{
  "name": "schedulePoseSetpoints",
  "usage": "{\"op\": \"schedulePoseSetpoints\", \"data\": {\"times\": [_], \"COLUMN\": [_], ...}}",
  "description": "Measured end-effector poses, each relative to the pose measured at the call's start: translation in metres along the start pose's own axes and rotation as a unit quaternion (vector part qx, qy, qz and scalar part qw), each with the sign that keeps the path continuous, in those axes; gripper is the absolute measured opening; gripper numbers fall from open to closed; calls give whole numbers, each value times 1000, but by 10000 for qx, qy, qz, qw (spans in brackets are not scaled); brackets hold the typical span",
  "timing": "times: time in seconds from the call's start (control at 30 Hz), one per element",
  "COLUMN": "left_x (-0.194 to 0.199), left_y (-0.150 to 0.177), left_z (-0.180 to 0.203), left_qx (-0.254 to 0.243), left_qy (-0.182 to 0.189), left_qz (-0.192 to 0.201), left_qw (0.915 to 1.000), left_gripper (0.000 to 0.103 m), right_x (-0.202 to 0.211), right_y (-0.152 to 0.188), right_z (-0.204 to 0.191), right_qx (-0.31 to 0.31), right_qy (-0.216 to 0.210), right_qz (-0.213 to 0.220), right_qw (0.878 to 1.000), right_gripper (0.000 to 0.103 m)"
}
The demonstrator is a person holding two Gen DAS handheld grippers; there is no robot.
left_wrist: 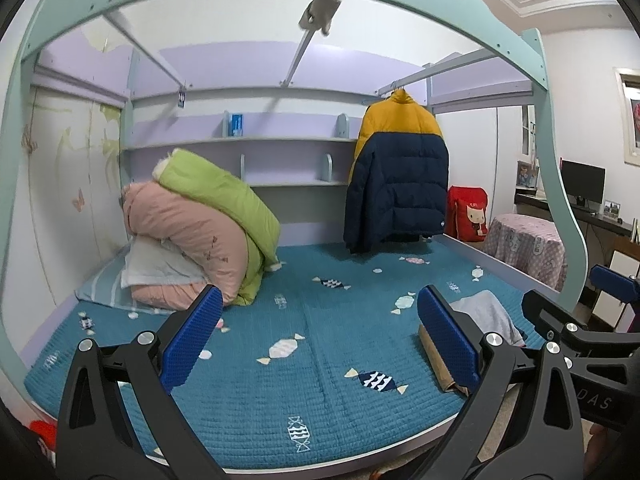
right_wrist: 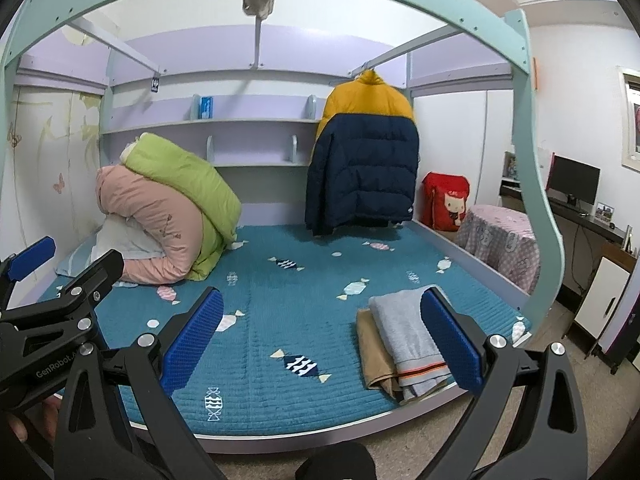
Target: Fold large clothes
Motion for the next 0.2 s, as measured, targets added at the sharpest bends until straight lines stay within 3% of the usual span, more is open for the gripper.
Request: {"op": "schedulePoseSetpoints", "data": {"times": [0.2], "left_x": [-45], "left_y": [39], "left_z": [-49], "left_qx": [486], "left_qy": [-24], "left_qz": [-589], "left_qw": [9971], "left_gripper": [98], "right_x": [-52], "right_y": [19], "right_z": [-46], "right_qx": [233], "right_qy": [-266], "right_qz": [-547], "right_qw": [9979], "right_gripper": [95]}}
Point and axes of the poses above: each gripper's, at about its wrist camera, not at the fingertips, and x roughly against the way its jaws point, z to its right, y to its underside, the point moved 9 cm from there along -x, roughly the way its jaws point, and after that the axes turned 5 degrees about -x, right-handed, at the moved point
